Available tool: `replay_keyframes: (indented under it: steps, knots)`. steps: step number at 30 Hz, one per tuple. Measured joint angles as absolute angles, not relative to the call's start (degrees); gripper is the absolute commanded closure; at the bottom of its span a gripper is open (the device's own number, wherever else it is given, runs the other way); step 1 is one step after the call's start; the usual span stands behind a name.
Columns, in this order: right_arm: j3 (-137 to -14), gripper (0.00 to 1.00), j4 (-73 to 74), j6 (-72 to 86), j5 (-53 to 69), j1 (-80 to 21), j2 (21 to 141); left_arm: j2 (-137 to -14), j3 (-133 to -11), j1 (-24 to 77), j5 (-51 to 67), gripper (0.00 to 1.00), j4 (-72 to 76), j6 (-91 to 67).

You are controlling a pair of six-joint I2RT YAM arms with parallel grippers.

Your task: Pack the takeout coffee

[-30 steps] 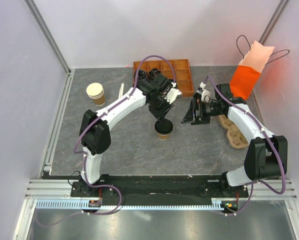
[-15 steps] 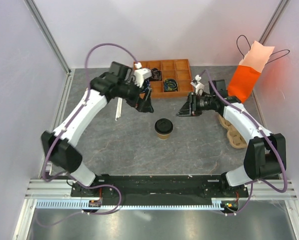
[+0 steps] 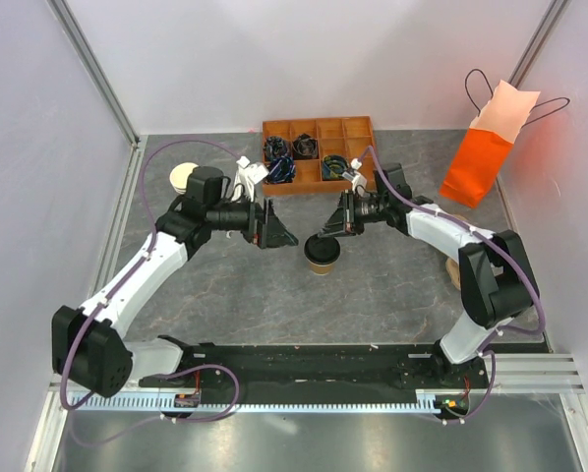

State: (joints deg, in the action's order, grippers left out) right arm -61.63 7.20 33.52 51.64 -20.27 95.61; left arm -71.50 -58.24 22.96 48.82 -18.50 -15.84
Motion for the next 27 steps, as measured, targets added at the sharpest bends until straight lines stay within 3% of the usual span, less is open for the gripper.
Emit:
replay_keyframes:
  steps: [2,4,7,14,17,20,27]
  knots:
    - [-60.6,0.91,6.5,34.1,51.8,-20.3,96.5,-73.0,-58.3,22.9,50.7,0.01,-16.1,-18.3]
    - [-59.2,0.94,6.2,34.4,51.9,-20.3,97.3,-75.2,-58.3,23.0,52.0,0.09,-14.1,-21.2]
    - [-57.6,0.95,6.0,34.6,52.7,-20.3,98.4,-78.5,-58.1,23.4,52.7,0.26,-11.1,-25.6]
    - [-57.4,0.99,4.6,34.9,54.3,-20.2,99.4,-82.5,-57.7,26.9,53.4,0.77,-3.1,-33.4]
    - [-57.4,1.0,4.3,35.0,54.6,-20.3,99.5,-83.9,-57.7,29.5,54.3,0.9,0.6,-35.8]
    - [-57.3,1.0,4.3,35.0,54.8,-20.1,99.6,-84.8,-57.7,31.2,54.5,0.98,2.6,-37.5]
    - [-57.0,1.0,3.6,35.0,55.7,-19.9,99.9,-89.6,-57.6,33.4,54.1,0.98,6.6,-39.9]
